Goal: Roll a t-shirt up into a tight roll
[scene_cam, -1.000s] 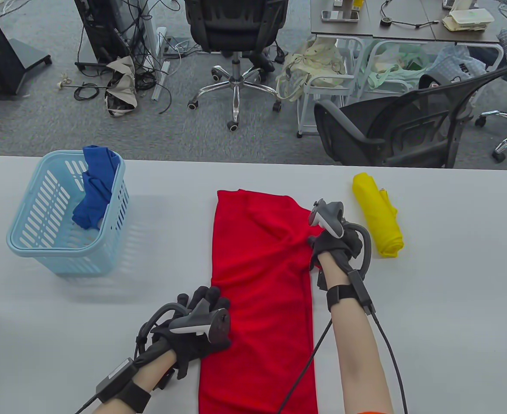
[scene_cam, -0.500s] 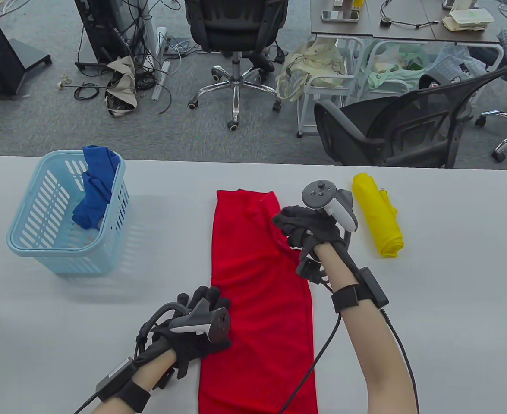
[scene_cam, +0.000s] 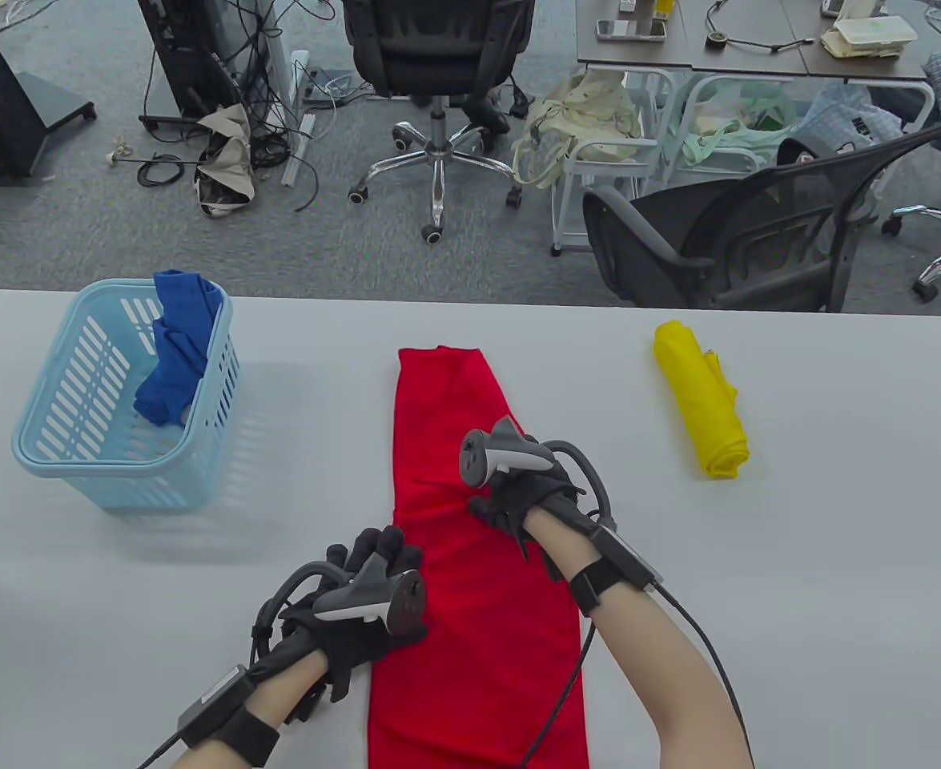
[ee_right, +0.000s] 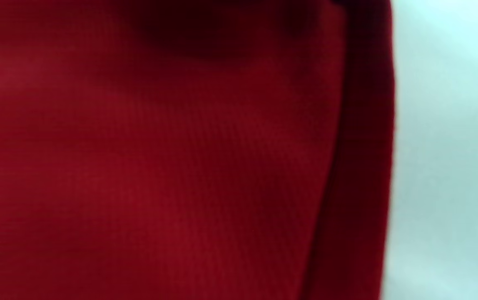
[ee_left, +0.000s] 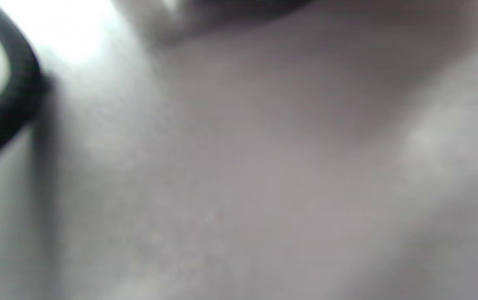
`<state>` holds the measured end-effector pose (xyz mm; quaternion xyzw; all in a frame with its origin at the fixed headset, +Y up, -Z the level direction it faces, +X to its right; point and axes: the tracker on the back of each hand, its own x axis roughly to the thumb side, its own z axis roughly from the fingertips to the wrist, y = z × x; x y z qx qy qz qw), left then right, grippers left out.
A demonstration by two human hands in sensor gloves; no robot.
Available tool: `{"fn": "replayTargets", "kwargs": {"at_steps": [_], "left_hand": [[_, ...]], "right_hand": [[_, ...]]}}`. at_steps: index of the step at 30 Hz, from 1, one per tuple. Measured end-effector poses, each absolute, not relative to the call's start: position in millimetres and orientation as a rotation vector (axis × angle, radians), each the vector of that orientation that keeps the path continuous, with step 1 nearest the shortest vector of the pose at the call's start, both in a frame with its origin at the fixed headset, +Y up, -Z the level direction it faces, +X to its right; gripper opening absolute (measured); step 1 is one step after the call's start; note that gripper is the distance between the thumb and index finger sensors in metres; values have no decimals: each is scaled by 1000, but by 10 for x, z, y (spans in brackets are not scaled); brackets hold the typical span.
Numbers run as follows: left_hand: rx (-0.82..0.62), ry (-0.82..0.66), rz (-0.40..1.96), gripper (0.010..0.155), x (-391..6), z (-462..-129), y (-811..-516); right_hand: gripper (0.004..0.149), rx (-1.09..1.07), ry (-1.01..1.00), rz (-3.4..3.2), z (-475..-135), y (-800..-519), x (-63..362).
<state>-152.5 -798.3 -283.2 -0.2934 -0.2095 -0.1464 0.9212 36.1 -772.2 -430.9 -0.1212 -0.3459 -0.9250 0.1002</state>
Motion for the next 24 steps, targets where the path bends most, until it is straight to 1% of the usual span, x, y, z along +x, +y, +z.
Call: {"fn": "replayTargets", "kwargs": {"at_steps": [5,7,9,11,13,14,15,16,18,20,21,23,24], "left_hand": [[-574,-420,-280,83,-1562,-2838,-7941],[-556,-423,-281,83,-1557,-2823,-7895],[-539,-436,-265,83,-1552,-2796,-7848],[-536,-461,-238,84,-1537,-2761,-7814],[-542,-507,-198,83,-1489,-2705,-7798],[-538,-523,-190,84,-1470,-2685,-7798],[-536,-546,-181,84,-1431,-2650,-7805],[-540,-557,-182,85,-1403,-2629,-7812],[-545,-573,-206,86,-1331,-2578,-7834],[-561,-573,-230,87,-1292,-2558,-7871],[-579,-573,-235,88,-1284,-2557,-7896],[-655,-546,-266,88,-1263,-2556,-8001],[-671,-540,-311,88,-1250,-2556,-8032]], "right_hand": [[78,-239,-1081,-2813,-4619,-7733,433],[78,-223,-1128,-2853,-4664,-7708,486],[80,-273,-1145,-2996,-4628,-7641,550],[80,-290,-1047,-3037,-4471,-7536,587],[79,-376,-935,-2933,-4145,-7432,616],[79,-415,-928,-2898,-4014,-7418,623],[79,-468,-922,-2869,-3779,-7413,635],[78,-511,-921,-2853,-3624,-7416,646],[79,-602,-927,-2817,-3187,-7456,685],[80,-642,-915,-2787,-2906,-7526,721],[81,-646,-921,-2780,-2830,-7571,732],[83,-671,-1041,-2720,-2701,-7788,747],[83,-630,-994,-2671,-2666,-7842,749]]}}
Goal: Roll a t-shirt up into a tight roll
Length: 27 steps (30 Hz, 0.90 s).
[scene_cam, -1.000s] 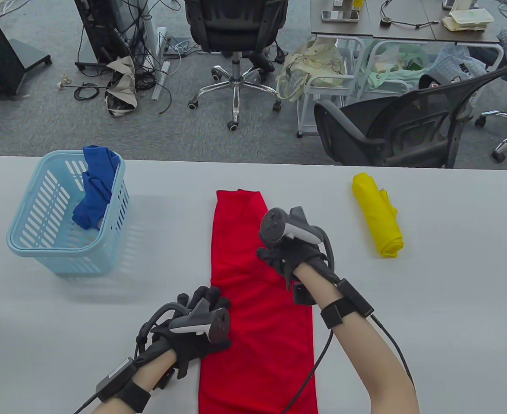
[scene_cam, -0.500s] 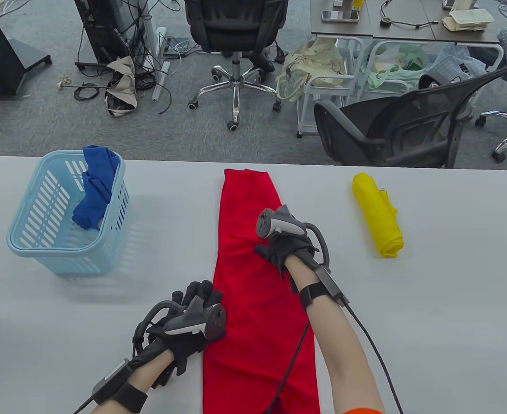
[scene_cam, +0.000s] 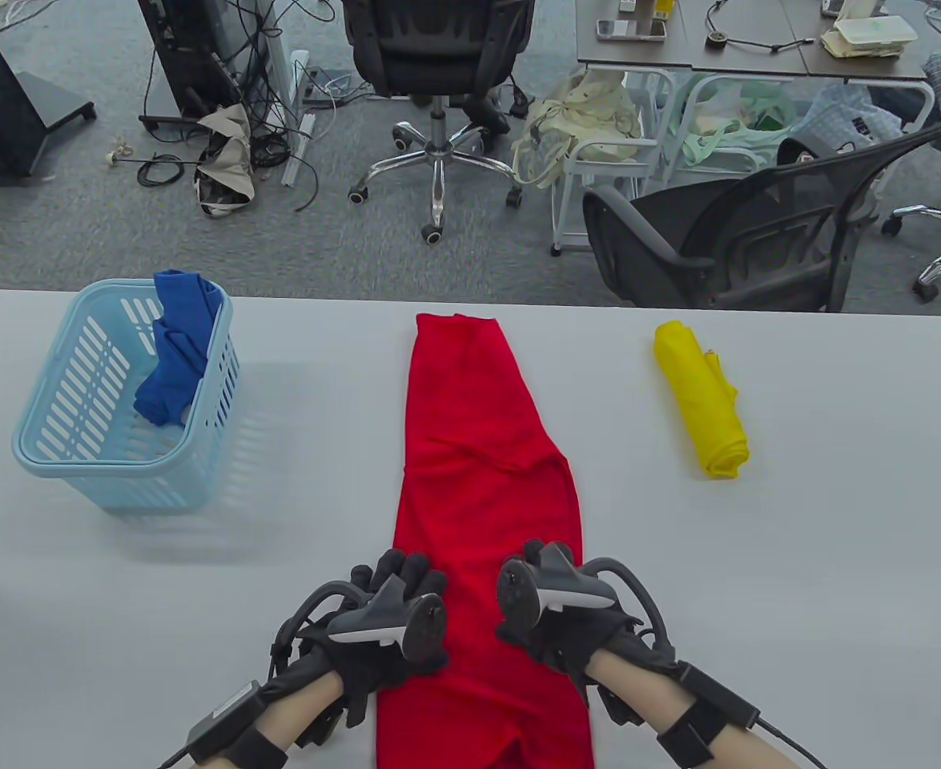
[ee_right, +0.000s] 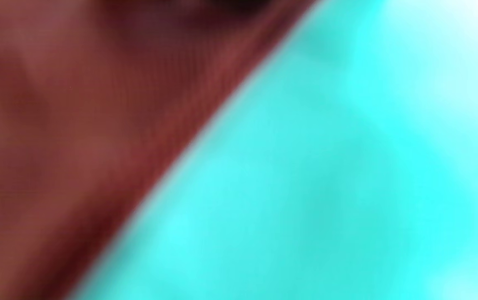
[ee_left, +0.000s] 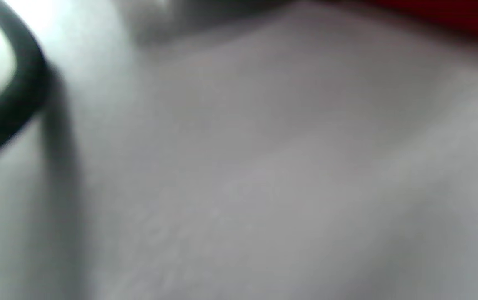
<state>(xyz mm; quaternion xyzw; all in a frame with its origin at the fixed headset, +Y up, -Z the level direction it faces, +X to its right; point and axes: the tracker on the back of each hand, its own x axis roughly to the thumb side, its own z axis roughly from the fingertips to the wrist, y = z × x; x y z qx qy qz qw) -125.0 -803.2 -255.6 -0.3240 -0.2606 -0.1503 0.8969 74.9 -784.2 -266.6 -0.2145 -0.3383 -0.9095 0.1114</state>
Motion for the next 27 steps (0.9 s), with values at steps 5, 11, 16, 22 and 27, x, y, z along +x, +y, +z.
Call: {"fn": "replayTargets", "kwargs": {"at_steps": [5,11,16,22,27], "left_hand": [[-682,-545,-320,88,-1243,-2725,-8036],[-706,-531,-311,87,-1268,-3208,-8029],[-711,-493,-313,87,-1272,-3523,-8006],[-679,-442,-305,86,-1312,-3768,-8001],[-603,-432,-284,80,-1312,-3614,-7887]], "right_hand": [[82,-625,-1034,-2680,-2875,-7849,782],[80,-538,-1136,-2736,-3310,-7883,813],[80,-482,-1214,-2764,-3634,-7873,828],[81,-424,-1258,-2799,-3909,-7869,837],[82,-411,-1260,-2809,-3965,-7872,827]]}}
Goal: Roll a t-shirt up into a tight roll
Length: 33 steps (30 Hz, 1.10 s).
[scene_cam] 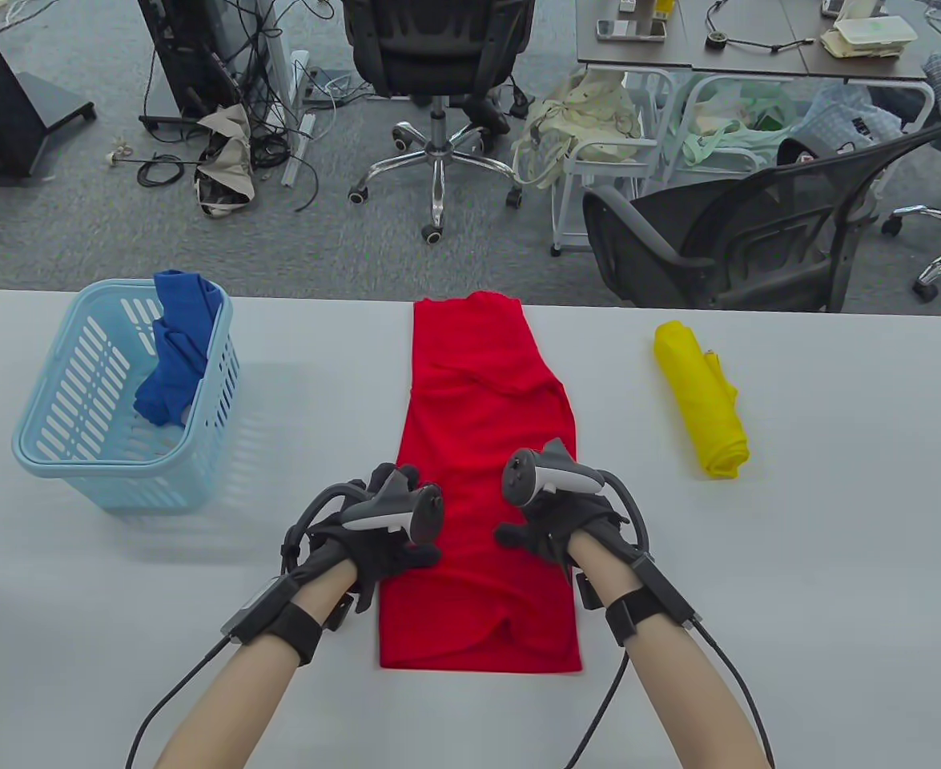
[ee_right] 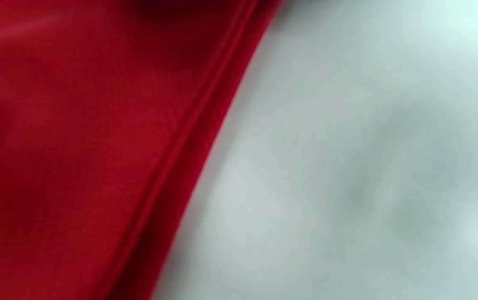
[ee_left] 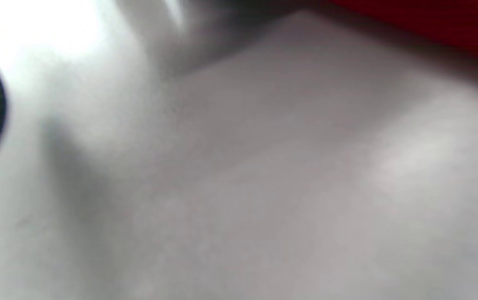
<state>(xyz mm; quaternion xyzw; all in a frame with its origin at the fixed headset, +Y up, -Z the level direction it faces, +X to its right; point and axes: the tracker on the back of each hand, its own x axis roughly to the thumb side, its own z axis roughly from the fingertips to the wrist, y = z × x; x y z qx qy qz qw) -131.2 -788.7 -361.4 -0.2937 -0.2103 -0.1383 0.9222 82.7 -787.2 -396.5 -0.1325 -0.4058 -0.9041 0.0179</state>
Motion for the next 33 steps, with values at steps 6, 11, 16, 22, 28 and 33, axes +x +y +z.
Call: {"fn": "replayTargets", "kwargs": {"at_steps": [6,11,16,22,28,33], "left_hand": [[-450,-614,-272,80,-1263,-2827,-7771],[-578,-557,-326,80,-1321,-2740,-7972],[-626,-555,-307,81,-1350,-2751,-8015],[-630,-556,-300,81,-1357,-2753,-8014],[-635,-589,-310,81,-1258,-2714,-8019],[-630,-585,-297,82,-1254,-2714,-8011]], "right_hand": [[82,-459,-1255,-2861,-3942,-7893,859],[81,-371,-1099,-2879,-3891,-7828,825],[76,-510,-824,-2724,-3321,-7515,481],[85,-692,-993,-2673,-2698,-7802,773],[85,-690,-1102,-2815,-2616,-7853,1318],[86,-707,-1103,-2889,-2676,-7830,1352]]}}
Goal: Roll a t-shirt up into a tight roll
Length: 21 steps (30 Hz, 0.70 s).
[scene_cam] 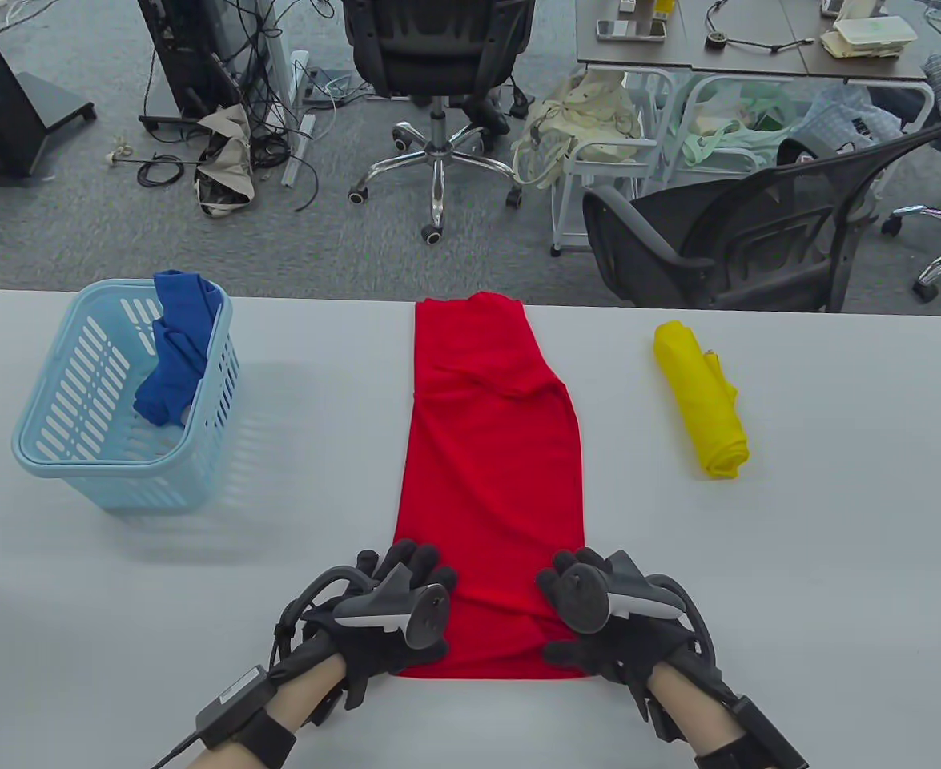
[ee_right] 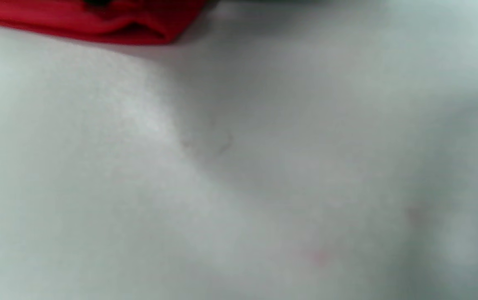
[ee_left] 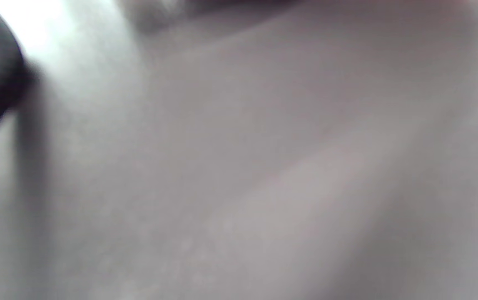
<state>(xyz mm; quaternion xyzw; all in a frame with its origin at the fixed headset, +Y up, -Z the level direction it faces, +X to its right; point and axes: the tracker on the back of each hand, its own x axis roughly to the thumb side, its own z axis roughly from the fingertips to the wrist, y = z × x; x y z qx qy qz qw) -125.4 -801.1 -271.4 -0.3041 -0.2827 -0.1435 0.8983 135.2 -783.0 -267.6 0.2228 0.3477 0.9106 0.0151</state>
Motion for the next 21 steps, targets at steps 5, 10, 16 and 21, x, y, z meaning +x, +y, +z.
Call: {"fn": "replayTargets", "kwargs": {"at_steps": [5,10,16,21], "left_hand": [[-434,-631,-277,84,-1240,-2596,-7853],[-230,-716,-301,74,-1179,-2456,-7619],[-248,-742,-292,81,-1152,-2401,-7607],[-238,-738,-449,84,-1065,-2326,-7603]], "right_hand": [[83,658,905,2941,-2664,-7673,1347],[76,767,755,2960,-2531,-7489,1287],[75,865,691,3091,-2427,-7536,1125],[74,834,672,3154,-2384,-7518,1061]]}}
